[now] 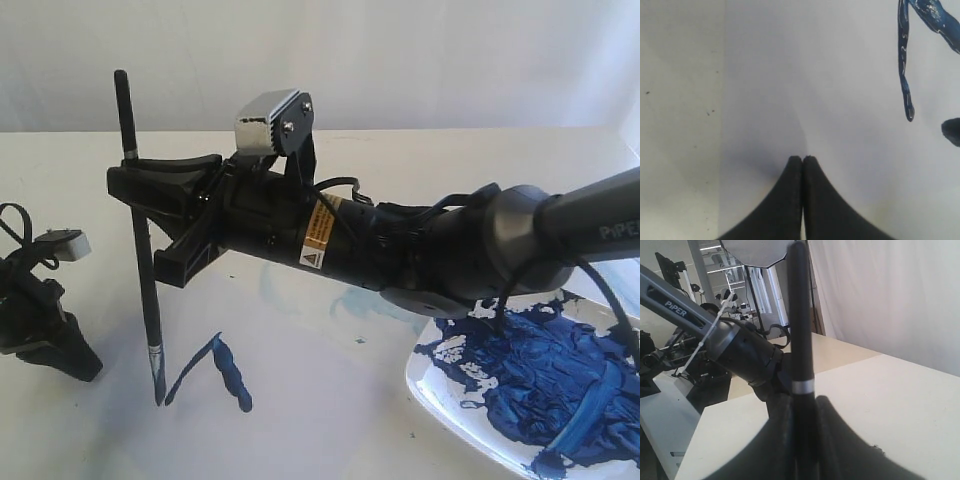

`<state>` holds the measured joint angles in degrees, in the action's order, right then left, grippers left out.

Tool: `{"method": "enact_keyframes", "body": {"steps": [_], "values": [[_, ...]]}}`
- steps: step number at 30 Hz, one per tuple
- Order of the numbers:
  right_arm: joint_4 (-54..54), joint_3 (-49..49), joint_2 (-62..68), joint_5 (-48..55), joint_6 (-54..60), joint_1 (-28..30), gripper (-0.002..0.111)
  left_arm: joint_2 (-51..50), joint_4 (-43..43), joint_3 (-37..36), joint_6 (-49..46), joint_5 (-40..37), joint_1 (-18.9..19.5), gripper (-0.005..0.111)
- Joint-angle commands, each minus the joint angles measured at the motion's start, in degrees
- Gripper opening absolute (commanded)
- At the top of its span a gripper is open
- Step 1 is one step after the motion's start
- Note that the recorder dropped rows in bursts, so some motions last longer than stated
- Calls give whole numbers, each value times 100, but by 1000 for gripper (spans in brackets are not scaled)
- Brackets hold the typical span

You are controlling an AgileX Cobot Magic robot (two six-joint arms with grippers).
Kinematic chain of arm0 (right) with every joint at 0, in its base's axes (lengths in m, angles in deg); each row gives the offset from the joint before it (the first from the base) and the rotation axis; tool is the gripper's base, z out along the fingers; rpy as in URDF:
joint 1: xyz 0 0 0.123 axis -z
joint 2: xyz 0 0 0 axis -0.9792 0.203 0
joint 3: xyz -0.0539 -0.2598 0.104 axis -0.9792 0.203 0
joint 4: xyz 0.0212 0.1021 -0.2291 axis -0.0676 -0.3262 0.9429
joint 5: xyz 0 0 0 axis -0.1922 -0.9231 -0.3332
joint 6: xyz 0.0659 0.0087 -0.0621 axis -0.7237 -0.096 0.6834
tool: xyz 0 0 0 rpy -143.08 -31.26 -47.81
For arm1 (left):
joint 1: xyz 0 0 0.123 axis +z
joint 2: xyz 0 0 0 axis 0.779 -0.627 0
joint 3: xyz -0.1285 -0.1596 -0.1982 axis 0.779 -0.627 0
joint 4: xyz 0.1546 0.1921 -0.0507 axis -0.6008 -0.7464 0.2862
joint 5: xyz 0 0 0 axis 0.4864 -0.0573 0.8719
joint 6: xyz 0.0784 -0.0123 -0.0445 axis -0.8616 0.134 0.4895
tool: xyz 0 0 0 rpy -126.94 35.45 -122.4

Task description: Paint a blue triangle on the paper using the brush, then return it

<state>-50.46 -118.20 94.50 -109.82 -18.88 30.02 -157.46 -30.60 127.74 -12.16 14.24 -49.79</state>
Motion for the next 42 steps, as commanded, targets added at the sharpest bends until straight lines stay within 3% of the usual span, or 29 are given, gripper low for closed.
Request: {"method": "enact_keyframes", "body": {"steps": [1, 42], "values": [[-33, -27, 118, -105, 30, 31, 0, 6, 99, -54, -13, -121, 15, 0], [-107, -127, 240, 56, 30, 31, 0, 6, 99, -54, -27, -121, 15, 0]]}}
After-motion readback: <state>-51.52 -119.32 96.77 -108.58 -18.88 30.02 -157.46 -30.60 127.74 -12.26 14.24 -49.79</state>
